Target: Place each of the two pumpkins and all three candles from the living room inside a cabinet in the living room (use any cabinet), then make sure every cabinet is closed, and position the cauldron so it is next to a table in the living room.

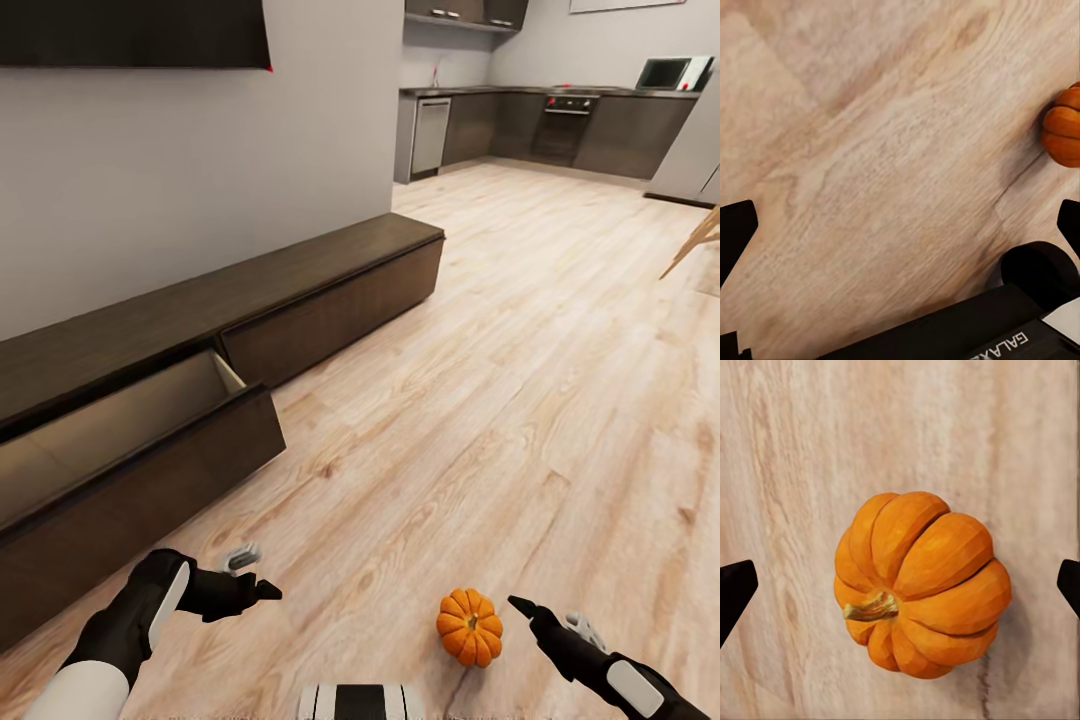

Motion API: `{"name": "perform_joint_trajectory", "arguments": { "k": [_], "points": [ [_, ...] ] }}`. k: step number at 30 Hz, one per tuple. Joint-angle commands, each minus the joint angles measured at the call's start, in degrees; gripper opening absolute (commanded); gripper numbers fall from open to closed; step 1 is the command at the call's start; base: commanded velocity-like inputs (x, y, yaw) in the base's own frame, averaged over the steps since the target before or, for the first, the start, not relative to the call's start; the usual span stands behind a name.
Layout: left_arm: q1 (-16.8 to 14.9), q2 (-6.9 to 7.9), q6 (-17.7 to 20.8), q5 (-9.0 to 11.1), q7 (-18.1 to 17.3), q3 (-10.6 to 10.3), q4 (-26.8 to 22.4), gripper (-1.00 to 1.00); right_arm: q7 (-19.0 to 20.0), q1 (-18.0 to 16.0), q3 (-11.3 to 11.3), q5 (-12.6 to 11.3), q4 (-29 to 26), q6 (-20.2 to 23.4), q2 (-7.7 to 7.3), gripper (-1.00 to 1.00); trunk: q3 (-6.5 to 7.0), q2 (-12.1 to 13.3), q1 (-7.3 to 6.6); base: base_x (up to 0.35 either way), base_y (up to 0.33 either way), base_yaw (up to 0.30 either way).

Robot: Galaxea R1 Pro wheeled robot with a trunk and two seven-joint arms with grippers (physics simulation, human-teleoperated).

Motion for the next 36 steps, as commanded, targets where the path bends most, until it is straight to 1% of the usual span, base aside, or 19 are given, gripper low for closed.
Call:
{"name": "perform_joint_trajectory", "arguments": {
  "k": [1, 11, 17, 18, 20, 23, 24, 26, 27, 28, 31, 36],
  "points": [
    [0.00, 0.01, 0.00, 0.02, -0.01, 0.00, 0.00, 1.00, 0.02, 0.00, 0.03, -0.01, 0.00, 0.00, 0.01, 1.00, -0.23, -0.02, 0.02, 0.000, 0.000, 0.000],
    [0.00, -0.05, 0.00, 0.02, 0.03, -0.01, -0.02, 1.00, 0.10, 0.01, 0.24, 0.03, 0.00, 0.00, -0.01, 1.00, -2.44, -0.15, 0.28, -0.001, 0.000, 0.000],
    [0.00, 0.07, 0.04, 0.09, -0.24, -0.01, -0.75, 1.00, 0.23, 0.00, 0.45, 0.08, -0.33, -0.04, 0.10, 1.00, -3.77, -0.23, 0.44, -0.140, 0.000, 0.000],
    [0.00, 0.11, 0.06, 0.31, -0.98, -0.01, -1.09, 1.00, 0.30, 0.00, 0.50, 0.08, -0.40, -0.12, 0.11, 1.00, -3.77, -0.23, 0.44, -0.080, 0.000, 0.000],
    [0.00, 0.54, 0.12, 0.67, -4.34, -0.01, -1.58, 1.00, 0.41, 0.03, 0.58, 0.18, -0.53, -0.68, 0.11, 1.00, -3.77, -0.23, 0.44, -0.042, 0.000, 0.000],
    [0.00, 2.32, 0.16, 0.68, -11.24, -0.24, -1.84, 1.00, 1.43, 0.07, 0.65, 0.24, -0.59, -1.58, 0.10, 1.00, -3.77, -0.23, 0.44, -0.014, 0.000, 0.000],
    [0.00, 2.53, 0.17, 0.64, -12.18, -0.27, -1.86, 1.00, 1.88, 0.07, 0.65, 0.24, -0.60, -1.67, 0.11, 1.00, -3.77, -0.23, 0.44, -0.007, 0.000, 0.000],
    [0.00, 2.85, 0.17, 0.57, -13.72, -0.31, -1.89, 1.00, 3.02, 0.08, 0.68, 0.28, -0.60, -1.81, 0.13, 1.00, -3.77, -0.23, 0.44, -0.005, 0.000, 0.000],
    [0.00, 3.09, 0.18, 0.53, -14.74, -0.30, -1.90, 1.00, 4.25, 0.08, 0.69, 0.35, -0.61, -1.92, 0.18, 1.00, -3.77, -0.23, 0.44, -0.003, 0.000, 0.000],
    [0.00, 3.22, 0.18, 0.55, -15.10, -0.29, -1.91, 1.00, 4.83, 0.08, 0.71, 0.46, -0.61, -1.99, 0.20, 1.00, -3.77, -0.23, 0.44, -0.002, 0.000, 0.000],
    [0.00, 3.56, 0.18, 0.63, -16.08, -0.28, -1.93, 1.00, 6.53, 0.08, 0.71, 1.23, -0.61, -2.76, 0.29, 1.00, -3.77, -0.23, 0.44, -0.001, 0.000, 0.000],
    [0.00, 3.71, 0.13, 0.72, -16.53, -0.29, -1.93, 1.00, 7.28, 0.09, 0.68, 2.23, -0.61, -3.51, 0.38, 1.00, -3.77, -0.23, 0.44, 0.016, 0.046, 0.000]
  ]
}}
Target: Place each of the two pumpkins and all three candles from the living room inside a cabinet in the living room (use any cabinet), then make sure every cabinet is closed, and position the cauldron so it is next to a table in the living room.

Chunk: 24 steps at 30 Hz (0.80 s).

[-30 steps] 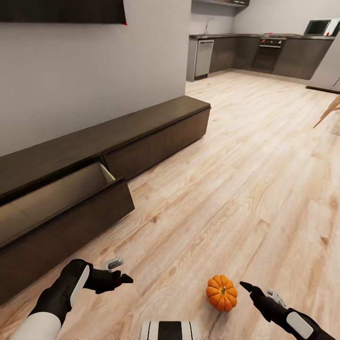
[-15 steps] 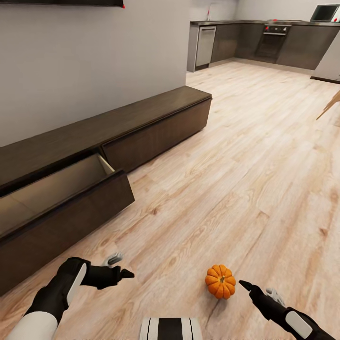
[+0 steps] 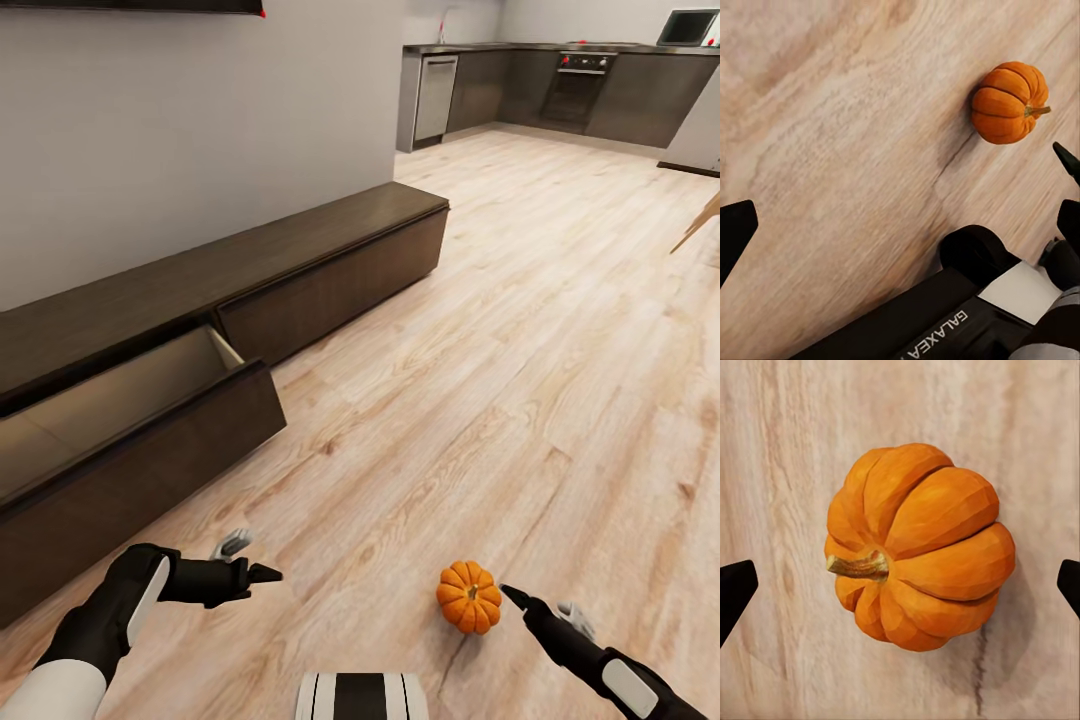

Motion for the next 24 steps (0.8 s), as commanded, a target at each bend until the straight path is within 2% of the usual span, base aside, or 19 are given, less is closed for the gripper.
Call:
{"name": "perform_joint_trajectory", "arguments": {
  "k": [1, 10, 18, 21, 24],
  "points": [
    [0.00, -0.01, -0.01, 0.02, -0.01, -0.01, 0.00, 1.00, 0.03, 0.00, 0.00, 0.06, 0.00, -0.04, 0.02, 1.00, 0.00, 0.00, 0.00, 0.028, 0.040, 0.000],
    [0.00, 0.01, -0.04, 0.08, -0.11, 0.11, 0.00, 1.00, 0.08, 0.00, 0.00, 0.18, 0.00, -0.18, 0.17, 1.00, 0.00, 0.00, 0.00, 0.005, 0.008, 0.000],
    [0.00, 0.31, 0.04, 0.17, -0.66, 0.19, -0.05, 1.00, 0.09, 0.00, -0.05, 0.21, 0.00, -1.81, 0.40, 1.00, -1.77, -0.11, 0.21, 0.000, 0.000, 0.000],
    [0.00, 0.69, 0.05, 0.18, -2.99, 0.19, -0.14, 1.00, 0.09, 0.00, -0.08, 0.22, 0.00, -2.18, 0.57, 1.00, -2.44, -0.15, 0.28, 0.000, 0.000, 0.000],
    [0.00, 1.43, 0.05, 0.13, -6.77, 0.19, -0.17, 1.00, 0.17, 0.00, -0.12, 0.22, -0.03, -2.26, 0.67, 1.00, -3.10, -0.19, 0.36, 0.000, 0.000, 0.000]
  ]
}}
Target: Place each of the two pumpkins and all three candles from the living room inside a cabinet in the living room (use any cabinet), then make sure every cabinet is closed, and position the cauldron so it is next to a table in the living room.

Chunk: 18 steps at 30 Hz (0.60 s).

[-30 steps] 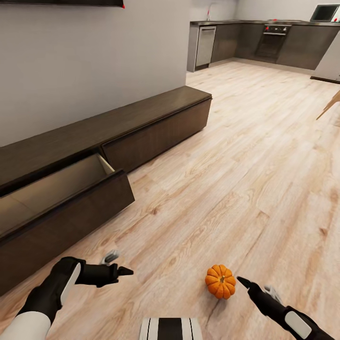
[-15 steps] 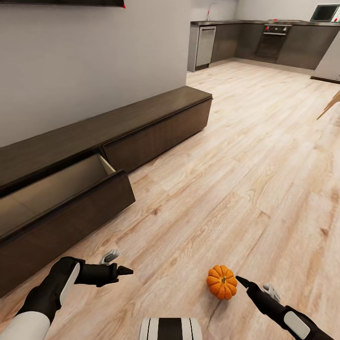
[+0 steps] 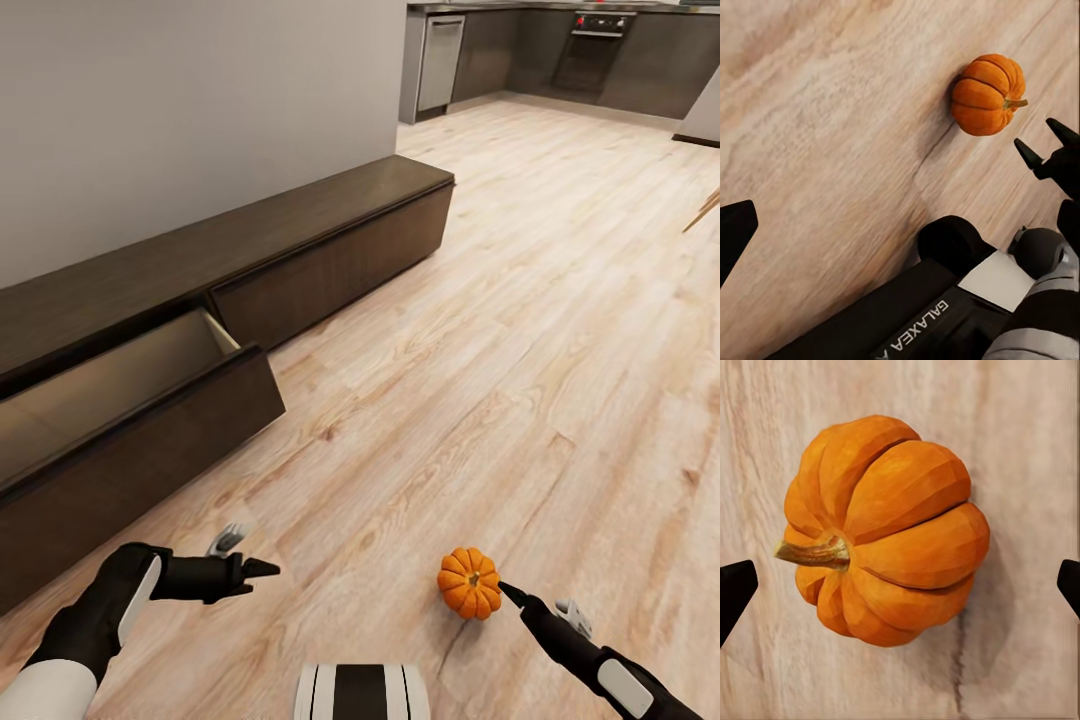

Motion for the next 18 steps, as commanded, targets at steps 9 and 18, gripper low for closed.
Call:
{"name": "perform_joint_trajectory", "arguments": {
  "k": [9, 18],
  "points": [
    [-1.83, 0.20, -0.08, -0.16, -2.79, -0.09, -0.01, 1.00, 0.39, -0.17, -0.07, -0.09, -3.13, 0.43, -0.33, 1.00, -1.34, -0.08, 0.15, 0.000, 0.000, 0.000],
    [-2.10, 0.09, -0.09, -0.08, -2.88, -0.36, -0.01, 1.00, 0.12, -0.18, -0.15, -0.03, -4.23, 0.12, 0.07, 1.00, -2.44, -0.15, 0.28, 0.000, 0.000, 0.000]
  ]
}}
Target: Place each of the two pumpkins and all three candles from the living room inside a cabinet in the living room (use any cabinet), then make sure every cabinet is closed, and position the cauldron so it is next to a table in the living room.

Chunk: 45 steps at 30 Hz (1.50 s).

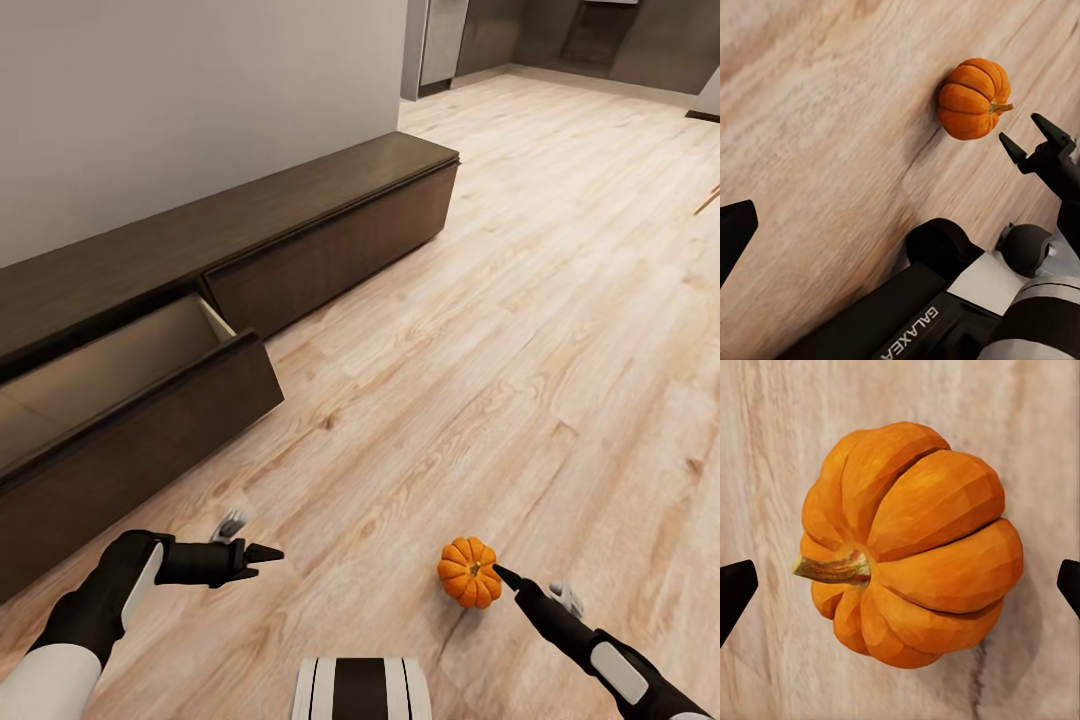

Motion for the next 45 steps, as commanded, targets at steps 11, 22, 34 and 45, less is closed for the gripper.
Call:
{"name": "perform_joint_trajectory", "arguments": {
  "k": [11, 22, 34, 45],
  "points": [
    [-0.01, 0.07, 0.00, 0.05, -0.09, 0.01, 0.00, 1.00, -0.43, 0.00, 0.04, -0.06, 0.51, -0.15, -0.03, 1.00, 0.00, 0.00, 0.00, 0.008, 0.014, 0.000],
    [-0.01, -0.07, 0.00, 0.05, -0.09, 0.01, 0.00, 1.00, -0.47, 0.00, 0.08, -0.06, 0.56, -0.24, -0.03, 1.00, 0.00, 0.00, 0.00, 0.018, 0.025, 0.000],
    [-0.01, 0.02, 0.00, 0.05, -0.09, 0.10, 0.00, 1.00, -0.47, 0.00, 0.01, -0.06, 0.57, -0.55, -0.03, 1.00, -1.55, -0.09, 0.18, 0.000, 0.000, 0.000],
    [-0.01, 0.01, 0.00, 0.05, -0.09, 0.10, 0.00, 1.00, -0.47, 0.00, -0.01, -0.06, 0.57, -0.67, -0.03, 1.00, -3.77, -0.23, 0.44, 0.000, 0.000, 0.000]
  ]
}}
